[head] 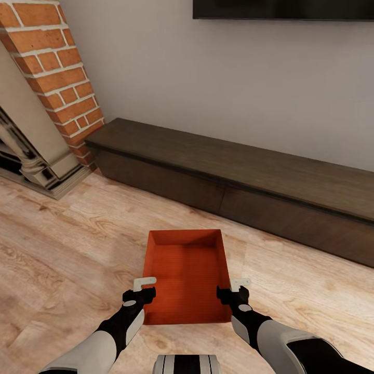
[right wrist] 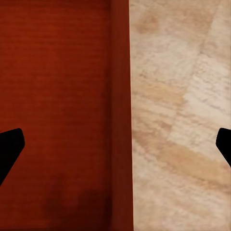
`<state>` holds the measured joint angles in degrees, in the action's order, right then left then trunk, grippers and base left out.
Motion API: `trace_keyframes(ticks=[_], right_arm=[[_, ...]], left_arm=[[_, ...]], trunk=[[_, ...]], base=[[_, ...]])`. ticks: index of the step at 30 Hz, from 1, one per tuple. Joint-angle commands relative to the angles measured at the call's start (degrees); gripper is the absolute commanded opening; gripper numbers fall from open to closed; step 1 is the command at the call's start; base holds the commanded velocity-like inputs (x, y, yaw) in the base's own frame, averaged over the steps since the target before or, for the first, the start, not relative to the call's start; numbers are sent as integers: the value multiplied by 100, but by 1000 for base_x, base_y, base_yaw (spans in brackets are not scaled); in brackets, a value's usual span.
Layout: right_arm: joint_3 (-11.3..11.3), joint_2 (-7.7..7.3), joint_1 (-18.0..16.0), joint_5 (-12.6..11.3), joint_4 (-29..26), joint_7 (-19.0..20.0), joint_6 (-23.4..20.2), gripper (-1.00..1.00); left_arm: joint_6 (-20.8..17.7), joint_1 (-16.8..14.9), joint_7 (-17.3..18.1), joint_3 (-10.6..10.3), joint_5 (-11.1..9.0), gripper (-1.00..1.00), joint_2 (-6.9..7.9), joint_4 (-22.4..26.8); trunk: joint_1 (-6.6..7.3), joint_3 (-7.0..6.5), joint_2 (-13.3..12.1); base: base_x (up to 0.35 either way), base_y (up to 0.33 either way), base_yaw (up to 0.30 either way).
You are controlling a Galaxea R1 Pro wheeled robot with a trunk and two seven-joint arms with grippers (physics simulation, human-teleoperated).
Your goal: Move the two storage containers from the living room to the garage. In the garage, place one container on the floor and stack the other container on top of it (either order is fine).
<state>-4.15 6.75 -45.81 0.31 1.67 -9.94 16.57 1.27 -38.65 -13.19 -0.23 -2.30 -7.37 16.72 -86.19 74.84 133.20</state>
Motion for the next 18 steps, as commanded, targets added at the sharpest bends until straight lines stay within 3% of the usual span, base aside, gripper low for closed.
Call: trace_keyframes(ticks=[1,18], right_arm=[[-41,2,-7,4,18,-34,22,100],[-38,2,-7,4,18,-29,22,100]], left_arm=[[13,-2,-17,-4,-25,100,-1,-2],[13,-2,-17,-4,-25,100,7,-2]], trunk=[[1,4,1],[1,4,1]], base=[[0,0,0],[0,0,0]])
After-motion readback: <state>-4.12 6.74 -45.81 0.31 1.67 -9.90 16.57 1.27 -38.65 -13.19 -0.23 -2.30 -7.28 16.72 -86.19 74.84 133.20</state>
